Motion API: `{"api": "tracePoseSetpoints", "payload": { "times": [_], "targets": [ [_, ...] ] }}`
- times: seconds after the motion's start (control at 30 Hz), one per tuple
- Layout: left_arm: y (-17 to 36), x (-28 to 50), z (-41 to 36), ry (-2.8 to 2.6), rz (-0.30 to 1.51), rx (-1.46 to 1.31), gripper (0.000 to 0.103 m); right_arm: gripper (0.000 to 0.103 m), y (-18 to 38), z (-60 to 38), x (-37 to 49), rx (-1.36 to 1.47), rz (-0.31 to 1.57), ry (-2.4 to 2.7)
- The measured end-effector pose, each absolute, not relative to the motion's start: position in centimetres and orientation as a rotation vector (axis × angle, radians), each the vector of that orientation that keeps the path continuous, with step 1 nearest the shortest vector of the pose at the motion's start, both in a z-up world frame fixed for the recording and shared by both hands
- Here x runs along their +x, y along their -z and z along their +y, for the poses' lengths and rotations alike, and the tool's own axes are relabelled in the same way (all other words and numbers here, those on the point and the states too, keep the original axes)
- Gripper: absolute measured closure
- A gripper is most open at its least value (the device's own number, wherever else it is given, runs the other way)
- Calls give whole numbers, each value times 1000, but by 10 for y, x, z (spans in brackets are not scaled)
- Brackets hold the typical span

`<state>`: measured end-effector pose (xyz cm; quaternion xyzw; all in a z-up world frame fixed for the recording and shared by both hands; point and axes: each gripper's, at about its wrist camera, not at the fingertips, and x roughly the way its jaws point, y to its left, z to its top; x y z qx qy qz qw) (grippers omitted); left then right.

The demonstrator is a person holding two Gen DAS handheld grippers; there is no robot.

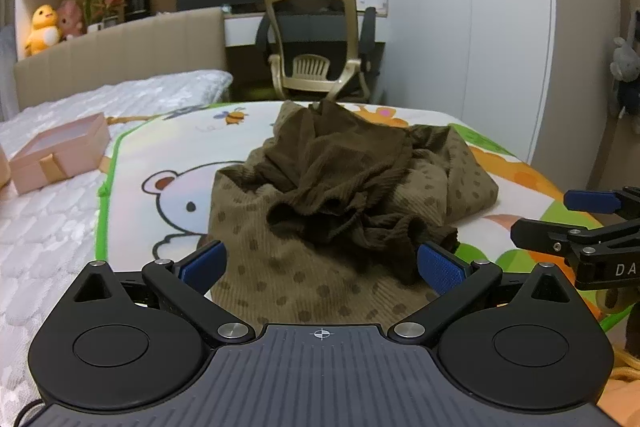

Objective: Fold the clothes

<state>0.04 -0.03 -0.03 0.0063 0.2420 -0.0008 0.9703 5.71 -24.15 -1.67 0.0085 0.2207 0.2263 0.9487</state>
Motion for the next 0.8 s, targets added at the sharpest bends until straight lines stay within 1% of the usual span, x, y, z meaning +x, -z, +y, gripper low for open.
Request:
{"api": "tracePoseSetpoints", "payload": {
  "times": [0.33, 0.8],
  "targets": [
    [3, 4, -3, 29, 543, 11, 0, 0, 20, -238, 59, 6, 485, -469],
    [5, 7, -1, 21, 559, 6, 0, 0, 22, -236, 62, -1, 517, -471]
  ]
}}
